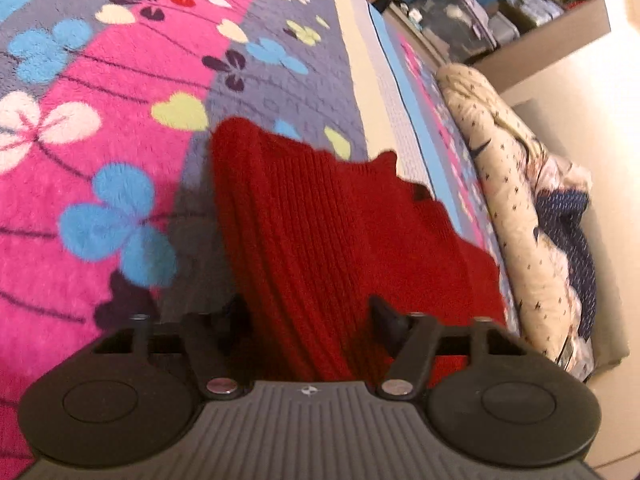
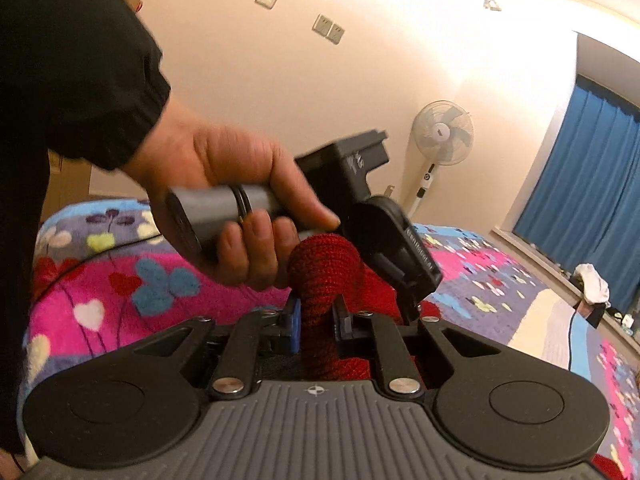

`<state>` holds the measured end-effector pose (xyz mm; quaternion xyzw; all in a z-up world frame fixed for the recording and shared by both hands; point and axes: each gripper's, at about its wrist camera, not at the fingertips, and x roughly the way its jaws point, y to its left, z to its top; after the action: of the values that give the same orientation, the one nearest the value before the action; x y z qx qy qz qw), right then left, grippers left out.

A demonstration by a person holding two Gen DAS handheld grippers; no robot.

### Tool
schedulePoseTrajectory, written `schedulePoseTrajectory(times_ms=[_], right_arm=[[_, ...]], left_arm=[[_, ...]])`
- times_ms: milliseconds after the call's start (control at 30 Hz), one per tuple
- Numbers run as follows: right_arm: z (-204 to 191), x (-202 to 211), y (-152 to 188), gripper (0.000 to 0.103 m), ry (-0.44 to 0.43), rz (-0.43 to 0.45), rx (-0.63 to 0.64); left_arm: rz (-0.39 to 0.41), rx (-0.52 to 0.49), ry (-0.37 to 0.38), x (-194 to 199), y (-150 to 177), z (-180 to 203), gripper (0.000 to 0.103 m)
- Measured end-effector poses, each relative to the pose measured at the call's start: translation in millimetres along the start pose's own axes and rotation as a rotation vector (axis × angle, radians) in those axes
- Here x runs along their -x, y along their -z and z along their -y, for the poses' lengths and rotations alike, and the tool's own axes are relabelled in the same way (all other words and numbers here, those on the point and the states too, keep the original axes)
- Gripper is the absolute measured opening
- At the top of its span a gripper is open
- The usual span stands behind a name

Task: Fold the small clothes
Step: 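Grasp the sweater edge with the left gripper while the right gripper holds it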

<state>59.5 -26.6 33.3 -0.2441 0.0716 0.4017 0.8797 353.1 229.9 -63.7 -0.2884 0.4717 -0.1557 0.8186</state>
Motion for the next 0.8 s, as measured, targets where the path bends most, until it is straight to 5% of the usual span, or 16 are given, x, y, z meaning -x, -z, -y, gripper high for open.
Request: schedulePoseTrajectory(times_ms=[67, 167, 333, 533, 667, 800], right_arm=[[0, 1, 1, 0.015, -0.005, -0.002, -0.003], [-5, 0, -2, 0.014, -0.014, -0.012, 0.008], [-24, 3, -29, 0.014, -0.007, 0.009, -0.001], [-53, 3, -86, 0.014, -0.075, 0.097, -0.017], [-64, -1, -121, 0.014, -0.178, 0.116, -0.122], [-62, -10, -117, 0.014, -0.227, 0.025, -0.228]], left_arm=[[0.009, -0.016, -0.004, 1, -1, 2, 0.044], [0.057, -0.088, 0.000, 18, 0, 12, 0.034], [0.171, -0.159, 0.018, 72, 9, 25, 0.032], [0.349, -0.034, 0.024, 179, 16, -20, 0.026], [0.410, 0.029, -0.082, 230, 34, -50, 0.025], [0.319, 0.051, -0.222, 216, 41, -53, 0.030]])
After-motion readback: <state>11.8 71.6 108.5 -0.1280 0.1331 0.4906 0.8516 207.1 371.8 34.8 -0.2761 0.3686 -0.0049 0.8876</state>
